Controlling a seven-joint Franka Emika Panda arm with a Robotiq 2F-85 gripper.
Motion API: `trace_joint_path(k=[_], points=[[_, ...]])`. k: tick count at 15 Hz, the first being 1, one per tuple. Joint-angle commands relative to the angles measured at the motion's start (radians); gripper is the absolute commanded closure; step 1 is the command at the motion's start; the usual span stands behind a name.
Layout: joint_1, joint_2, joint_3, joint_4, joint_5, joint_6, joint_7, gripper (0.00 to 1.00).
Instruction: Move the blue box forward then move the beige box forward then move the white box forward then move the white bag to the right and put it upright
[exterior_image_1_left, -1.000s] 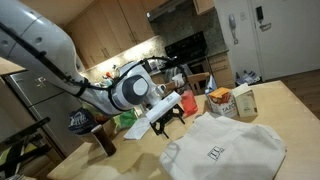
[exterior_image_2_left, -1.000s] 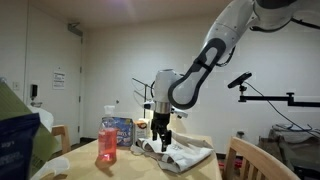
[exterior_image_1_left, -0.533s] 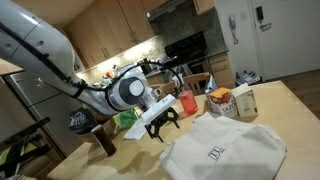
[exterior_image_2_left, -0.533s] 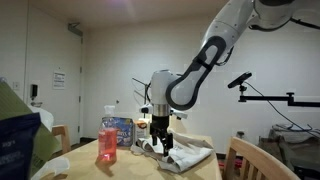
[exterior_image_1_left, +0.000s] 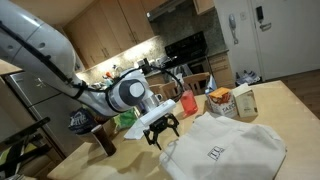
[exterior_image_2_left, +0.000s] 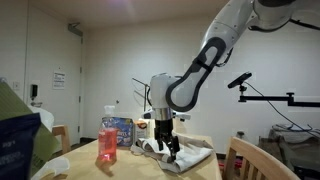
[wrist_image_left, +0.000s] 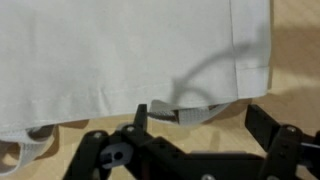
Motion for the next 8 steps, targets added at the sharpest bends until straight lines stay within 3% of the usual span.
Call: trace_joint_path(k=[1, 8], points=[[-0.001, 0.010, 0.000, 0.022, 0.019, -0.041, -0.052, 0.00], [0.000, 0.032, 0.000, 0.053, 0.020, -0.041, -0.101, 0.00]])
